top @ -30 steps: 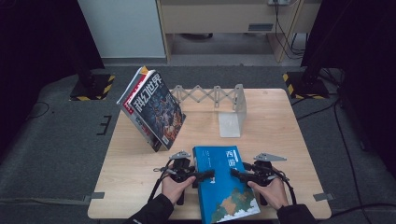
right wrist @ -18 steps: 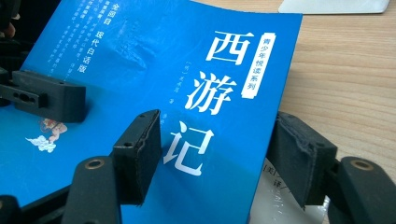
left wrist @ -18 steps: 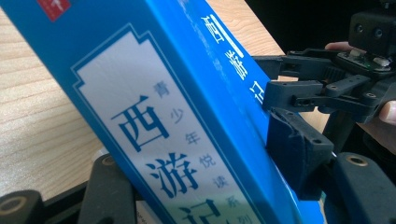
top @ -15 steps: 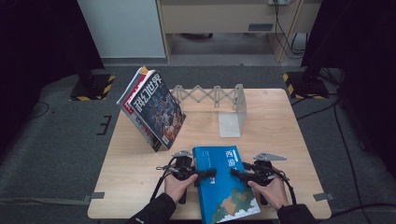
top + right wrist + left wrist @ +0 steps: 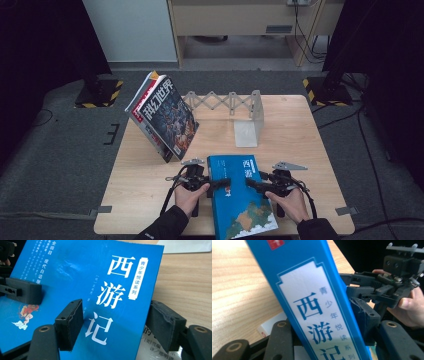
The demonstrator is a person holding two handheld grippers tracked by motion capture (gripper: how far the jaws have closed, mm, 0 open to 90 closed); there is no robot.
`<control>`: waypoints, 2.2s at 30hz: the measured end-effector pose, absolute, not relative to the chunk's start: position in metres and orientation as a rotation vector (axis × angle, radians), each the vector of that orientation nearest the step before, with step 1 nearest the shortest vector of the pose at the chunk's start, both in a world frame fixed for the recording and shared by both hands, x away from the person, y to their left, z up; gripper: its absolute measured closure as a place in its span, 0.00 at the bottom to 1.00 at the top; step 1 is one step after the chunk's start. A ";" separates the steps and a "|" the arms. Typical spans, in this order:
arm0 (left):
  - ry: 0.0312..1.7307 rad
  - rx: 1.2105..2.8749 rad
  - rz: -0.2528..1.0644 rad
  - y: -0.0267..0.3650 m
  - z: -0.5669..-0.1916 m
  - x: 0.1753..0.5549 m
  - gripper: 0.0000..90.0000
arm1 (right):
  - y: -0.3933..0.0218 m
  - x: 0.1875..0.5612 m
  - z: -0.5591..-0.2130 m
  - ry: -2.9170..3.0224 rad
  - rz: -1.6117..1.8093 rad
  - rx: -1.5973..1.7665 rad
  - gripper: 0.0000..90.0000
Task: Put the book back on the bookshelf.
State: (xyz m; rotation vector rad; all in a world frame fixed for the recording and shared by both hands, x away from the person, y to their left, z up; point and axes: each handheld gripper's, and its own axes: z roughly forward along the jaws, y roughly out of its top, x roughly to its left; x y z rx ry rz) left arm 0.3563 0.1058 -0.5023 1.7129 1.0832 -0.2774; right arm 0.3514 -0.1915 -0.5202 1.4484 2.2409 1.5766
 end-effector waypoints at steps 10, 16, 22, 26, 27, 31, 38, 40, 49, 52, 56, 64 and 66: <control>1.018 1.638 -0.156 0.111 -0.476 0.359 0.63 | -0.192 0.355 -0.503 2.169 1.649 1.361 0.41; 1.002 1.648 -0.134 0.110 -0.474 0.357 0.63 | -0.192 0.356 -0.508 2.176 1.710 1.371 0.32; 0.984 1.652 -0.118 0.108 -0.472 0.356 0.63 | -0.193 0.356 -0.509 2.187 1.722 1.401 0.37; 0.962 1.649 -0.079 0.106 -0.466 0.353 0.63 | -0.195 0.354 -0.504 2.164 1.728 1.392 0.42; 0.952 1.649 -0.058 0.106 -0.463 0.352 0.63 | -0.195 0.354 -0.503 2.155 1.734 1.382 0.43; 0.898 1.649 0.012 0.101 -0.451 0.352 0.64 | -0.199 0.356 -0.494 2.109 1.762 1.321 0.46; 0.873 1.642 0.070 0.095 -0.452 0.353 0.64 | -0.203 0.354 -0.491 2.035 1.778 1.287 0.50; 0.878 1.647 0.068 0.095 -0.454 0.354 0.63 | -0.202 0.355 -0.491 2.041 1.765 1.283 0.51; 0.875 1.667 0.071 0.090 -0.458 0.359 0.57 | -0.202 0.355 -0.492 2.068 1.740 1.262 0.52; 0.888 1.641 0.027 0.088 -0.460 0.362 0.58 | -0.201 0.355 -0.492 2.070 1.752 1.249 0.53; 0.892 1.626 0.013 0.087 -0.460 0.362 0.59 | -0.200 0.353 -0.489 2.074 1.768 1.221 0.53; 0.927 1.628 -0.008 0.090 -0.458 0.363 0.65 | -0.200 0.353 -0.490 2.076 1.781 1.204 0.52; 0.935 1.634 -0.016 0.090 -0.456 0.363 0.65 | -0.201 0.354 -0.491 2.083 1.770 1.184 0.53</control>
